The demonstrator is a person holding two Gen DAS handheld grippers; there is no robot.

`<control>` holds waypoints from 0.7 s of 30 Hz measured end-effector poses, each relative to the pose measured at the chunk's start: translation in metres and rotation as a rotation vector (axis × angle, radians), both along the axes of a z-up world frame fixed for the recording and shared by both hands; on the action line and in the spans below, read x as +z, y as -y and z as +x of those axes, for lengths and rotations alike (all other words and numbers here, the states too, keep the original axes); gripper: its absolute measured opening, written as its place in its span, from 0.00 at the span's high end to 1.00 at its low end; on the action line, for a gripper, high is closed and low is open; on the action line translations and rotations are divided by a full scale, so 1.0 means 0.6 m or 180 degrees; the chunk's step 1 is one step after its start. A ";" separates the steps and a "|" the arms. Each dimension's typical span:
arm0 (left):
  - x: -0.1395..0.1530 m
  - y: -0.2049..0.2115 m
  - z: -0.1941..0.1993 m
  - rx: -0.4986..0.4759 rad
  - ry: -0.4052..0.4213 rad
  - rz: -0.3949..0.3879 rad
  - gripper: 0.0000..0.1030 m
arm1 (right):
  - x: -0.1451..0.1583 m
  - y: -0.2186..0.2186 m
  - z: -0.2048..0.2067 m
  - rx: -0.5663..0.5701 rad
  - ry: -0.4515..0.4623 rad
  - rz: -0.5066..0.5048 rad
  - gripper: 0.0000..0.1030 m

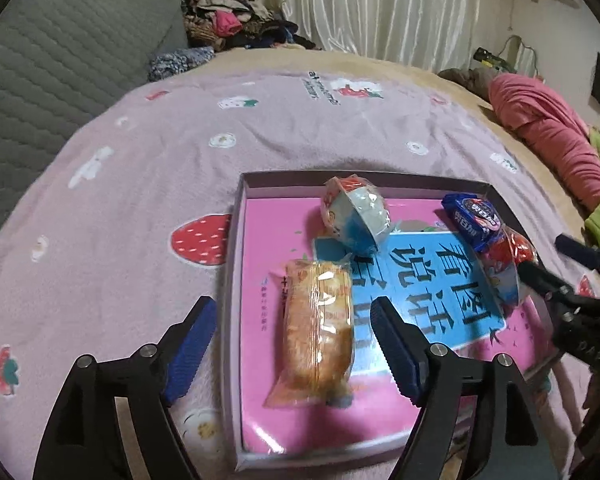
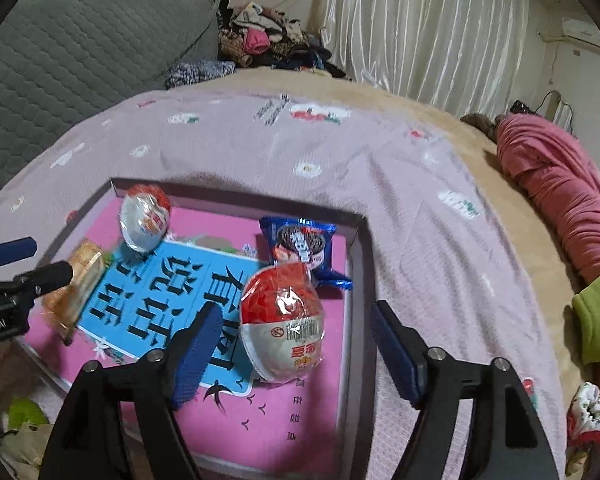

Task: Organize objects

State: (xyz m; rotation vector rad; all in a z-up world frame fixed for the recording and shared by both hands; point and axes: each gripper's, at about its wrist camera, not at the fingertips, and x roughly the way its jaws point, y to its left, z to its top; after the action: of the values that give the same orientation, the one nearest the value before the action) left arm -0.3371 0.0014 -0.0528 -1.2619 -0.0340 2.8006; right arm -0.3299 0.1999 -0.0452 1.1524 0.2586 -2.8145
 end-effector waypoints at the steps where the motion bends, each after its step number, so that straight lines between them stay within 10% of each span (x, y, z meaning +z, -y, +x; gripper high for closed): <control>1: 0.002 0.001 0.008 -0.0007 -0.0007 0.0010 0.22 | 0.008 0.002 0.007 0.0008 -0.0038 0.0008 0.25; 21: 0.054 0.036 0.153 0.0065 -0.0157 0.0200 0.22 | 0.136 0.026 0.170 0.0109 -0.0555 -0.0059 0.17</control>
State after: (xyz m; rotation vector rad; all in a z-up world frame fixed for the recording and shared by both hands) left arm -0.2455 -0.0201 -0.0201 -1.1852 -0.1318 2.8226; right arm -0.2280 0.1844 0.0365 0.8906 0.2613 -2.8831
